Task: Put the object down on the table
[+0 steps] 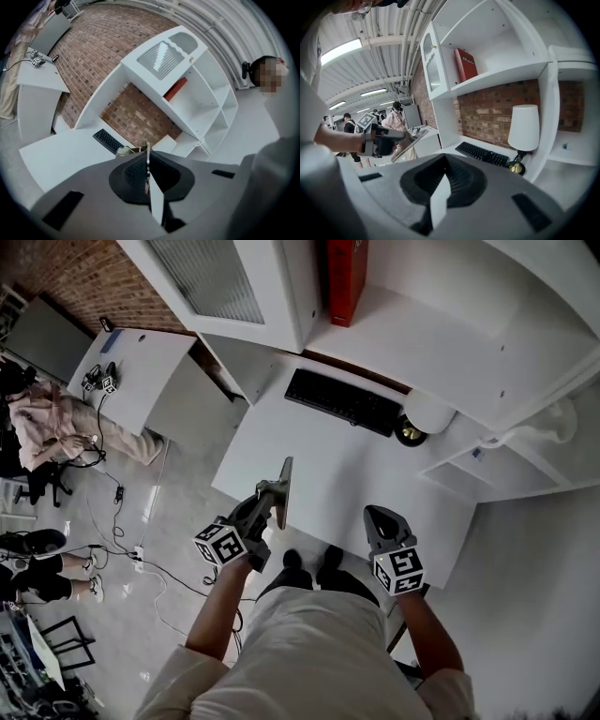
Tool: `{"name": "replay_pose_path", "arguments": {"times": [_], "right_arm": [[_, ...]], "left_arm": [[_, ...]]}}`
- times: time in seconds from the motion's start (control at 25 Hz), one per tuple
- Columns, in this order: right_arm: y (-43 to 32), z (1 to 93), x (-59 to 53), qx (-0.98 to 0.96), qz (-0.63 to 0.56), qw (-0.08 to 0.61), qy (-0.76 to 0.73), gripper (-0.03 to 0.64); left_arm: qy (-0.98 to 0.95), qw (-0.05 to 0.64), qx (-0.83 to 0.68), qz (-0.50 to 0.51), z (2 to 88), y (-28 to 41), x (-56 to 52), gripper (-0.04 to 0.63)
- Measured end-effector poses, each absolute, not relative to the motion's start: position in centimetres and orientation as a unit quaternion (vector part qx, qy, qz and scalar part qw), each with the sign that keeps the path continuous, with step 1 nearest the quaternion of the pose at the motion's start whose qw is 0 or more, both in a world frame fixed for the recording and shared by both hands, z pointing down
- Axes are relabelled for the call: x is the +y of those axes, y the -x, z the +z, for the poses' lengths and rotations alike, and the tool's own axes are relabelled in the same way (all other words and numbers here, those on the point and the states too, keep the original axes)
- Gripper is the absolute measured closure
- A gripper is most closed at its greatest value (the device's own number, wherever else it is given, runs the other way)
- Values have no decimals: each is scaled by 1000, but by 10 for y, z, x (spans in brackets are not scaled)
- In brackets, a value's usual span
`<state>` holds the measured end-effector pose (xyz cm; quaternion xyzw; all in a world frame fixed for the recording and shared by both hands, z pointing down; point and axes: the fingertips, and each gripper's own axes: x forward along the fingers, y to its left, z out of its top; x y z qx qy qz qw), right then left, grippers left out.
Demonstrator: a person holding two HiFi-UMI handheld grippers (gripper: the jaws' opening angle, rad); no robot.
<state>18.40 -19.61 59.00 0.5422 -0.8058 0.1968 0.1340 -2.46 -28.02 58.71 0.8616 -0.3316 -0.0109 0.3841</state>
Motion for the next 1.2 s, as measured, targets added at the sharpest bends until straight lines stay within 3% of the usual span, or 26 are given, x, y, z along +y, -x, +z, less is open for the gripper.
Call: {"name": "replay_pose_path", "arguments": {"times": [0.44,0.68,1.2], "right_arm": [[-190,609,-211,-765,227,120,-590,615],[-173,623,-226,-746,247,122,-606,614],[-145,659,-247,-701,277,142,-642,615]], "left_arm": [[-864,403,-299,35,633,5,-341,601],[-880,380,-275,72,675,-2,-387,601],[-866,419,-241,130,780,-17,-443,601]]}}
